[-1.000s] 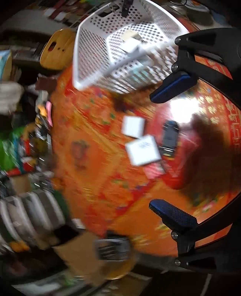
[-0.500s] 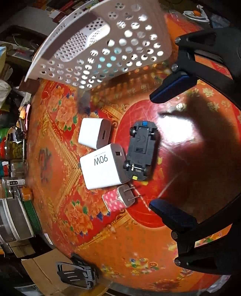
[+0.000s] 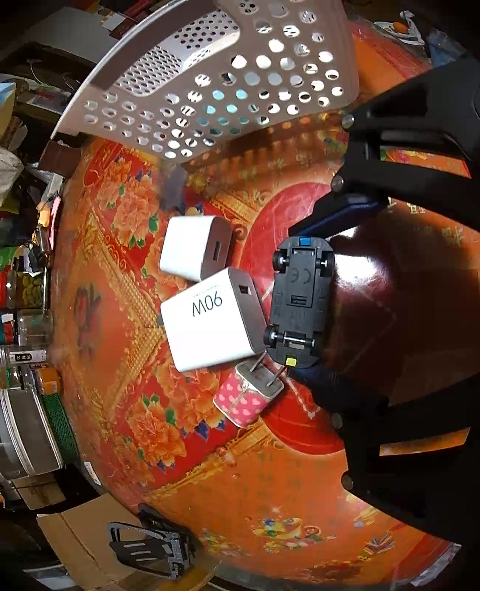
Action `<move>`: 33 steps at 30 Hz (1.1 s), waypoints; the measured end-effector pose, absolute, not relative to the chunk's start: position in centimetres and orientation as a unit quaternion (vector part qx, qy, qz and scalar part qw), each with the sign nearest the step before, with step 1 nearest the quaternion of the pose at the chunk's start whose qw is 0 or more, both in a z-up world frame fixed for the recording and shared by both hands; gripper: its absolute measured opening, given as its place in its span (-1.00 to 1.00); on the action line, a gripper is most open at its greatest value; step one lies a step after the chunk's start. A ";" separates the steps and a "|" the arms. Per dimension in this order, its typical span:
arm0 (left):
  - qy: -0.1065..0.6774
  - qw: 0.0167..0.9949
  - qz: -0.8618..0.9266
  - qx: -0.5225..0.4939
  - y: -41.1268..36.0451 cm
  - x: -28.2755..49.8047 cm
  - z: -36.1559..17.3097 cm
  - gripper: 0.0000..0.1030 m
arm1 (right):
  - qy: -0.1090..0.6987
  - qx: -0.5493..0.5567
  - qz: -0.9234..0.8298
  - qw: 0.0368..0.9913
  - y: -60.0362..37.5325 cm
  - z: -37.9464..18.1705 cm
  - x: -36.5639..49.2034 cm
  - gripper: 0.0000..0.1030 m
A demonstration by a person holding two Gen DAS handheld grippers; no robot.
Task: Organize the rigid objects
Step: 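Move the left tool back to the table and grasp the black toy car, then carry the toy car with the left tool and drop it into the basket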
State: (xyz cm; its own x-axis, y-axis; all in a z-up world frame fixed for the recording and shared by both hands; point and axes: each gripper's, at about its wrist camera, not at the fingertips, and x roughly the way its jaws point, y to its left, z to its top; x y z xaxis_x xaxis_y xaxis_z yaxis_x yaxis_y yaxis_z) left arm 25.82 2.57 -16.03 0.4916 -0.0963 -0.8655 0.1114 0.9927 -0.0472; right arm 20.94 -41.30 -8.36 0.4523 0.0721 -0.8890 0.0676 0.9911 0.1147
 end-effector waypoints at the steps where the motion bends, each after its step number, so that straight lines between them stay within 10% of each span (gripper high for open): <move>1: 0.499 0.864 -0.060 0.007 2.7 25.7 -16.0 0.25 | 0.523 0.067 0.001 0.850 -41.3 -8.4 20.9 -0.73; 19: 0.419 0.906 -0.063 0.009 4.8 22.3 -6.9 0.25 | 0.521 0.065 0.002 0.851 -41.1 -8.2 20.9 -0.73; 33: 0.411 0.889 -0.184 0.087 -7.7 25.3 0.3 0.25 | 0.521 0.065 0.003 0.851 -41.2 -8.2 20.8 -0.73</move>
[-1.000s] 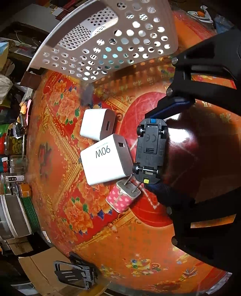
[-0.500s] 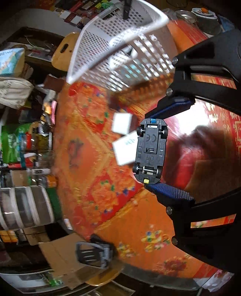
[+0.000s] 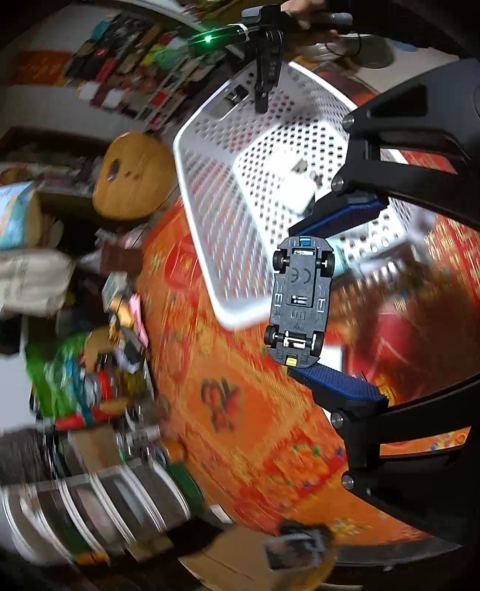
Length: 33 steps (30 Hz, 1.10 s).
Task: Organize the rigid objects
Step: 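Carry the toy car with the left tool and drop it into the basket, then return the left tool to the table and grasp the pink patterned charger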
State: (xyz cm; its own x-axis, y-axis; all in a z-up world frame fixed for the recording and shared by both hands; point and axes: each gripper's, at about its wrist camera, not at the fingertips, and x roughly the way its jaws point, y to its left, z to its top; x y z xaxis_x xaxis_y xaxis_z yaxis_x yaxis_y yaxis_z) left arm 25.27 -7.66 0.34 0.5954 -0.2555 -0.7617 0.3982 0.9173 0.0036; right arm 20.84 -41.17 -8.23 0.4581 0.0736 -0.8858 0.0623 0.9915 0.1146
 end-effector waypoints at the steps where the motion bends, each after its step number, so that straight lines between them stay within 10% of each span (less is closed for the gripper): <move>1: 0.417 0.884 -0.190 0.094 -9.0 25.9 0.2 0.25 | 0.520 0.065 0.003 0.852 -41.2 -8.2 20.8 -0.73; 28: 0.542 0.798 -0.193 0.180 -19.2 33.9 -8.2 0.26 | 0.520 0.068 0.012 0.851 -41.2 -8.2 21.0 -0.73; 33: 0.517 0.816 -0.205 0.156 -18.3 33.4 -6.9 0.56 | 0.521 0.067 0.009 0.851 -41.2 -8.2 21.0 -0.73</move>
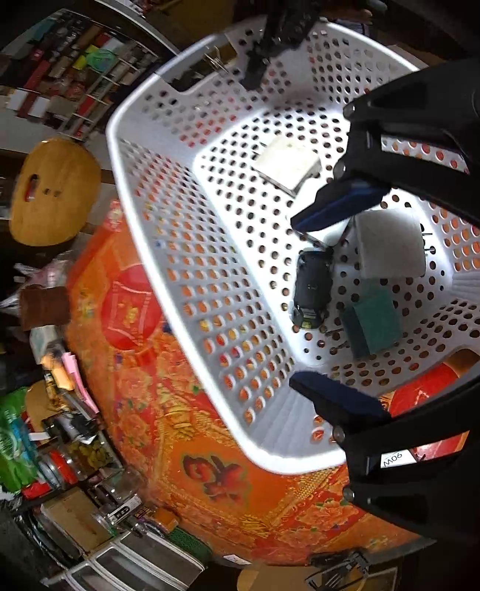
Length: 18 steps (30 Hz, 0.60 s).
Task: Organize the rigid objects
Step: 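Return the left tool to the table and grasp the pink patterned charger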
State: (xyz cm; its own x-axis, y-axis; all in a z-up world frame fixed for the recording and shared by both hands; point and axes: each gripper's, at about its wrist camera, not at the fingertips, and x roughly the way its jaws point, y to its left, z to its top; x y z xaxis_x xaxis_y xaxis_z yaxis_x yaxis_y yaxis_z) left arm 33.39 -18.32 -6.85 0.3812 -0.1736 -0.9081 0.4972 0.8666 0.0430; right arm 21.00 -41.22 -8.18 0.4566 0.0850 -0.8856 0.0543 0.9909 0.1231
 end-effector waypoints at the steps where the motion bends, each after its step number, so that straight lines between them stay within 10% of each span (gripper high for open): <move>1: 0.507 0.823 -0.208 0.152 -17.8 33.2 -6.3 0.56 | 0.521 0.066 0.008 0.851 -41.2 -8.2 21.0 -0.73; 12: 0.368 0.920 -0.112 0.069 -3.3 27.3 1.1 0.99 | 0.522 0.063 0.005 0.851 -41.1 -8.2 21.0 -0.73; 18: 0.447 0.892 -0.052 0.049 3.7 28.8 -5.3 0.99 | 0.520 0.064 0.004 0.851 -41.2 -8.2 21.0 -0.73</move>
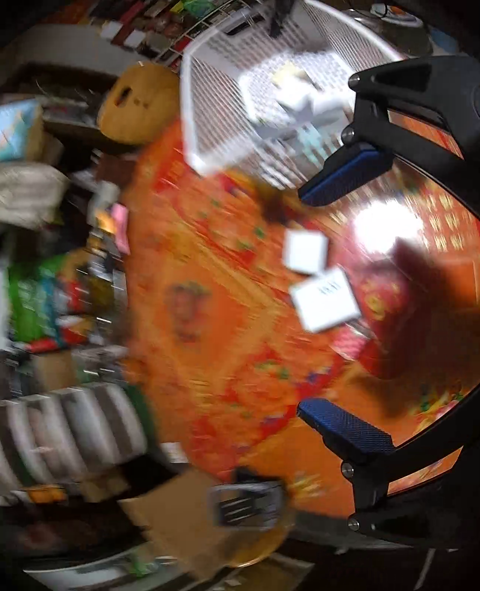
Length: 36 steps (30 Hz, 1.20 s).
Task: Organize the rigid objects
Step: 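Return the left tool to the table and grasp the pink patterned charger, then carry the pink charger with the left tool and release it into the basket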
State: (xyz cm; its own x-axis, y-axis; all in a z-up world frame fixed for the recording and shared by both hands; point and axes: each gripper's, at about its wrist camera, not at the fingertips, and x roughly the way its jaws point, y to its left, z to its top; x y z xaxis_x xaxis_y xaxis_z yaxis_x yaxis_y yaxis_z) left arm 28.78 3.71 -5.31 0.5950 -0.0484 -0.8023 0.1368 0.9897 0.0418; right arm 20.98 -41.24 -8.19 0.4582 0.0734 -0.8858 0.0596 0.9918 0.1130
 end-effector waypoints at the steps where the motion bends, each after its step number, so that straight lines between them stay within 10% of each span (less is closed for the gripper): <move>1: 0.460 0.886 -0.043 0.042 4.6 29.0 -7.0 0.99 | 0.521 0.064 0.004 0.851 -41.2 -8.2 21.0 -0.73; 19: 0.523 0.852 -0.033 0.004 8.8 31.0 -16.6 0.82 | 0.517 0.072 0.006 0.853 -41.4 -8.2 20.7 -0.73; 22: 0.520 0.854 -0.030 0.001 8.8 31.2 -16.4 0.65 | 0.518 0.072 0.006 0.853 -41.4 -8.2 20.7 -0.73; 26: 0.519 0.854 -0.039 0.005 8.3 30.6 -15.7 -0.14 | 0.517 0.072 0.007 0.853 -41.5 -8.3 20.7 -0.73; 36: 0.490 0.871 -0.026 0.009 8.2 28.6 -13.7 -0.18 | 0.517 0.071 0.008 0.853 -41.6 -8.2 20.8 -0.73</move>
State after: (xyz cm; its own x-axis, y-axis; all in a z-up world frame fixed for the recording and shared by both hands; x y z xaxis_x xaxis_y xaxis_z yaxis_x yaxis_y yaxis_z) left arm 28.62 8.21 -13.73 0.5184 -0.0357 -0.8544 0.0536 0.9985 -0.0092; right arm 20.76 -41.57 -8.23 0.4652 0.0877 -0.8808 0.0592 0.9898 0.1298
